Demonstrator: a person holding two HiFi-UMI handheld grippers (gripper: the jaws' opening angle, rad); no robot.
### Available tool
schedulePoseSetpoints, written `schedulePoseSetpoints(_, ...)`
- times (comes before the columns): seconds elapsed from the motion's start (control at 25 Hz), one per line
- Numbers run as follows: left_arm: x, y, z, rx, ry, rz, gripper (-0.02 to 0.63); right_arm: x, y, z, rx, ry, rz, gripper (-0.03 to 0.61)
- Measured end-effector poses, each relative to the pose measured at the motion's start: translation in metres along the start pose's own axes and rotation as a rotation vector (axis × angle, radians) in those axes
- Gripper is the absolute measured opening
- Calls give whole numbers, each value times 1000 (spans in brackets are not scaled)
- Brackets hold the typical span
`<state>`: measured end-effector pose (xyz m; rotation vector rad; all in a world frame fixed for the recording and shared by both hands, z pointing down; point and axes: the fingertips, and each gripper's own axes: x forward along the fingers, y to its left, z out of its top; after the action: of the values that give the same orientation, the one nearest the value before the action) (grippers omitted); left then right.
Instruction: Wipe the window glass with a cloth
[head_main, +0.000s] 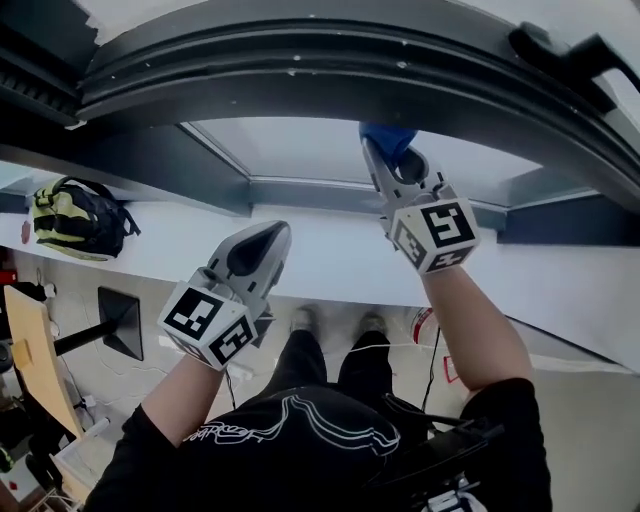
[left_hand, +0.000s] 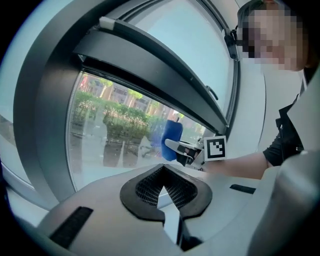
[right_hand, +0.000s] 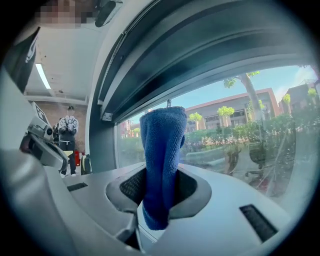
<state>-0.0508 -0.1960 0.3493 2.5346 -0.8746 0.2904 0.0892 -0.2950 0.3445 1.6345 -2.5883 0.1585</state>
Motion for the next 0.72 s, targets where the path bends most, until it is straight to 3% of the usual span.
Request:
schedulePoseSetpoints(0.52, 89, -114, -20, 33, 72, -63, 5, -146, -180, -3, -1, -15, -239, 92)
schedulePoseSetpoints(0.72, 112, -145, -28, 50, 99, -83, 5, -212, -251, -11, 19, -21, -369, 92)
